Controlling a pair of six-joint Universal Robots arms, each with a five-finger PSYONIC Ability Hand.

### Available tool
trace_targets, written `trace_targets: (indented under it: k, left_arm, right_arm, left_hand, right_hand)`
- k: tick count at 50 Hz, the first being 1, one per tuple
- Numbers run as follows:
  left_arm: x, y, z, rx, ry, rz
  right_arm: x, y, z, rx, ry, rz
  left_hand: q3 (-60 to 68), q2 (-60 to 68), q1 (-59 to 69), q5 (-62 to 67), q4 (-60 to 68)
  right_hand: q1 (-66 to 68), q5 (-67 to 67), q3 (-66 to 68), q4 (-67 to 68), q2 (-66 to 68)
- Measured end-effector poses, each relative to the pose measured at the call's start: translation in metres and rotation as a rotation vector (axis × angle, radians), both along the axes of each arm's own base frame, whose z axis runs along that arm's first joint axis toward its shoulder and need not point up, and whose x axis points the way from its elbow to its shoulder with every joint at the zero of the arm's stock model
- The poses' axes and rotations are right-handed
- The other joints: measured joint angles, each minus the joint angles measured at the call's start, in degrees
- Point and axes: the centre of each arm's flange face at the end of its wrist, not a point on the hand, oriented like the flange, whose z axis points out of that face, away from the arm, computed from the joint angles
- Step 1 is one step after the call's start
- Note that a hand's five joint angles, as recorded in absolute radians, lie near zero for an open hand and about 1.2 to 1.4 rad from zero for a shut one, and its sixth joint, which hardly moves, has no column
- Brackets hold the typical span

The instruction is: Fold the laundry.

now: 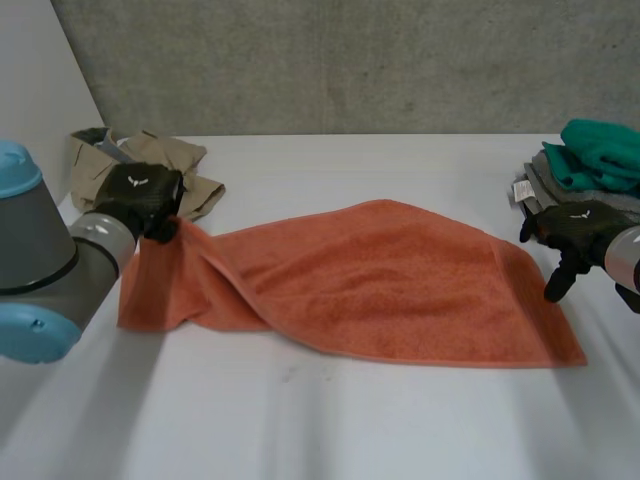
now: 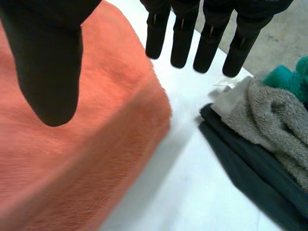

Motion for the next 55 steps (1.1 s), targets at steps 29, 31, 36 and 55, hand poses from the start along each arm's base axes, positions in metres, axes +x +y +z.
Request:
trace_targets:
  k: [29,31,36,55]
  left_arm:
    - [-0.002,-0.058,-0.005,-0.082,-0.003,0.155]
    - [-0.001,-0.059,-0.005,-0.082,-0.004,0.159]
    - [0.001,-0.060,-0.005,-0.082,-0.005,0.164]
    - [0.001,-0.058,-0.006,-0.067,-0.010,0.161]
  right_arm:
    - [0.021,0.057,-0.068,-0.007,-0.071,0.039]
    - [0.020,0.052,-0.071,-0.019,-0.059,0.032]
    - [0.017,0.048,-0.075,-0.037,-0.024,0.034]
    - [0.015,0.042,-0.081,-0.083,0.017,0.058]
  left_hand:
    - [0.0,0.0,0.0,0.0,0.0]
    - [0.0,0.0,0.0,0.0,0.0]
    - [0.0,0.0,0.0,0.0,0.0]
    - [0.0,0.0,0.0,0.0,0.0]
  right_hand:
    - [4.3,6.2,4.4,5.0,4.6]
    - [8.1,10.0,8.4,9.0,8.6]
    - [13.4,15.0,13.7,14.1,13.7]
    - [34.3,35.1,33.8,34.3,34.3]
